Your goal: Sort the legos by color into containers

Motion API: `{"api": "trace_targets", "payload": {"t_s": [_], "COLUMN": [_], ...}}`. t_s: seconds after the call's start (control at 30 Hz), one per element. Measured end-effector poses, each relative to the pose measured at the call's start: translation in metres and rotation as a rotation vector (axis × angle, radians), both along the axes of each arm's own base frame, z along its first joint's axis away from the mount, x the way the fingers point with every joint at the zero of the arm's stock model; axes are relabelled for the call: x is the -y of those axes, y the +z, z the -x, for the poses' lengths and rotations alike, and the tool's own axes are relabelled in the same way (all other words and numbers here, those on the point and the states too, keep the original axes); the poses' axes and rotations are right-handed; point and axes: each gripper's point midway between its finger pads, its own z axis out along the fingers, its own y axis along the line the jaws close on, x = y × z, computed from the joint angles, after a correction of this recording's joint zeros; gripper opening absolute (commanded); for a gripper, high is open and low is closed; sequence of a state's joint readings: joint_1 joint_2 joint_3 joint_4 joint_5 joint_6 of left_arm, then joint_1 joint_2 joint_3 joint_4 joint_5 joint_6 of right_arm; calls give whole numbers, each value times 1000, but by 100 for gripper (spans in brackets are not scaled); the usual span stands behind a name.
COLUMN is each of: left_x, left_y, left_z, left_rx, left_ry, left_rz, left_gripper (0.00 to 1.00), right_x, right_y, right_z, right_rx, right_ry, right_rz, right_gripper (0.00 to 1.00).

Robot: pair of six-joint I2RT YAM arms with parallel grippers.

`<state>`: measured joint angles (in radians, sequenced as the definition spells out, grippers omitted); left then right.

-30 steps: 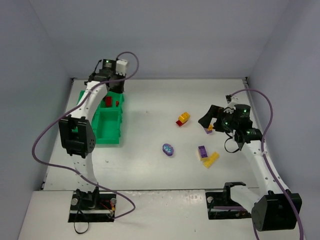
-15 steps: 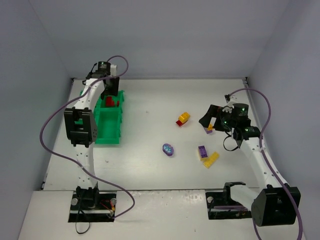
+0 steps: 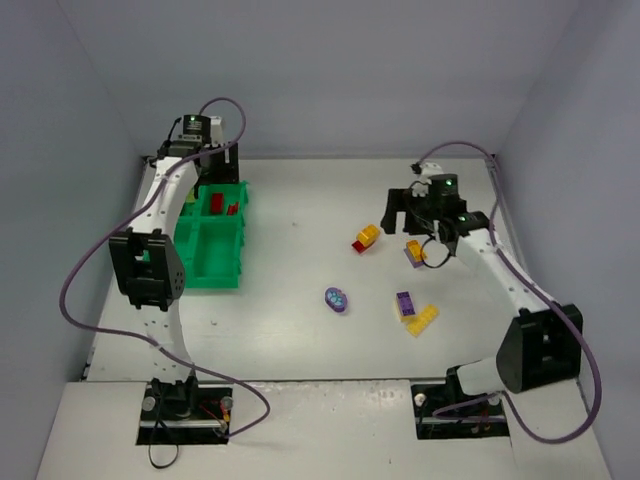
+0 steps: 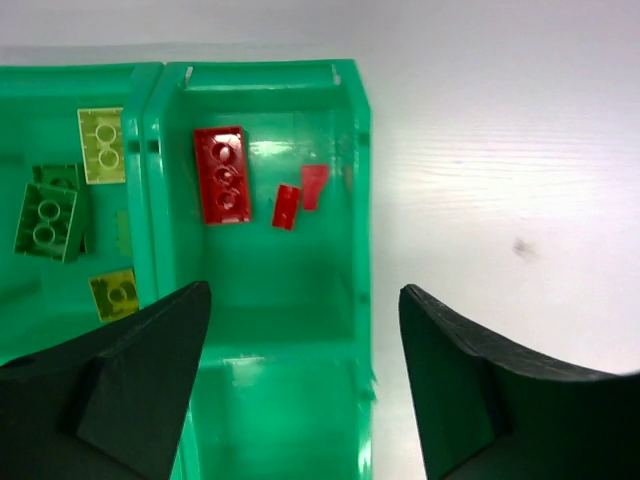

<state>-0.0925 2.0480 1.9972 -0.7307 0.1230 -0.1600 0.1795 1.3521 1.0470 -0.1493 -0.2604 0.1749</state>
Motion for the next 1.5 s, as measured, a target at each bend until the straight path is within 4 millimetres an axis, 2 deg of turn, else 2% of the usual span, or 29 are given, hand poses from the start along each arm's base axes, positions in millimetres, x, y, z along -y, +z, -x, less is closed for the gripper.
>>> {"api": "trace_targets", "payload": {"t_s": [0.17, 0.3, 0.47, 0.6, 0.7, 0.83, 0.87, 0.97, 1.13, 1.3, 1.37, 1.4, 1.47, 1.5], "left_x": [17, 39, 65, 70, 71, 74, 75, 78, 81, 87, 90, 91, 93, 93], "left_y": [49, 74, 75, 61, 51, 42, 42, 46, 54, 55, 55, 55, 55, 55], "left_z": [34, 72, 119, 141, 150, 159, 161, 165, 170, 172, 173, 174, 175, 175], "left_rx": [70, 105, 90, 49, 19, -11, -11, -1, 23, 23, 22, 22, 21, 20], "left_ry": [14, -14, -82, -106, -107, -112, -115, -129, -144, -162, -171, -173, -179, -181], "left_rz": [109, 174, 216, 231, 240, 255, 258, 270, 281, 283, 284, 284, 285, 286], "left_gripper": [78, 79, 79, 79, 79, 79, 79, 79, 79, 79, 79, 79, 79, 79], "right_x": [-47, -50, -51, -62, -66, -66, -65, -64, -64, -66, -66, -67, -67, -67], "right_y": [-22, -46, -57, -64, -76, -94, -97, -103, -110, -118, -120, -122, -125, -126], "right_z": [-22, -34, -47, -54, -52, -52, -51, -51, -52, -54, -54, -54, -53, -53], "right_rx": [-47, -117, -172, -198, -240, -290, -300, -317, -337, -356, -361, -365, -371, -375], "right_ry": [128, 96, -48, -153, -221, -316, -338, -385, -429, -453, -461, -468, -472, -474], "right_rz": [91, 123, 124, 99, 76, 53, 50, 35, 17, 7, 3, 0, 0, -1], "right_gripper": [92, 91, 91, 91, 90, 81, 75, 68, 62, 61, 56, 48, 38, 28]}}
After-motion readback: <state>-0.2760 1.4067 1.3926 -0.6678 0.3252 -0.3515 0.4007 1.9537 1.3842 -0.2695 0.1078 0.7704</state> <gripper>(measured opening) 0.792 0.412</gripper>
